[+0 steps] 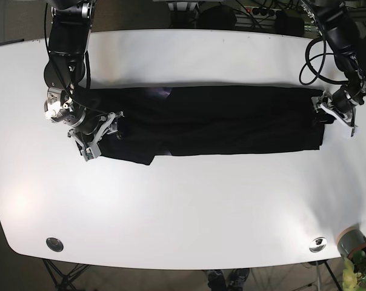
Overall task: Fold the T-shirt properly
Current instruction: 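Grasp the shirt end with the left gripper and fold it toward the right gripper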
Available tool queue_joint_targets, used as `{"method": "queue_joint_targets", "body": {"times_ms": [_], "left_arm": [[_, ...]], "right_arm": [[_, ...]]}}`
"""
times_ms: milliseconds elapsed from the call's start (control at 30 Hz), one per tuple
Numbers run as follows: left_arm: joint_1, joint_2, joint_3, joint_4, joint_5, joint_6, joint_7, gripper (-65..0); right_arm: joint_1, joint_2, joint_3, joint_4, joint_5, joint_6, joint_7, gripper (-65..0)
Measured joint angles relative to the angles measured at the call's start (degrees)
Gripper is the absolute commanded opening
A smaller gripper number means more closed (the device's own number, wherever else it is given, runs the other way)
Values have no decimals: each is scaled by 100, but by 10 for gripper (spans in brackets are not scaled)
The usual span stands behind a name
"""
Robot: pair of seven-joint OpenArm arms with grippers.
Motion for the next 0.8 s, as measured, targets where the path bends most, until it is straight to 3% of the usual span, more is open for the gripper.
{"method": "queue_joint_targets", "body": {"times_ms": [267, 333, 600, 800], "left_arm": [[-52, 83, 142, -125, -31, 0, 11, -511], [-63, 83, 138, -157, -7, 0, 0, -556], [-70, 109, 136, -131, 0, 0, 28, -594], [188, 142, 190, 874, 232, 35, 323, -594]], "right_arm": [[2, 0, 7, 0, -2, 0, 0, -257], [2, 0, 7, 0, -4, 0, -2, -257], [0, -70, 48, 0, -7, -2, -2, -257], [-11, -140, 37, 4, -22, -2, 22, -257]]}}
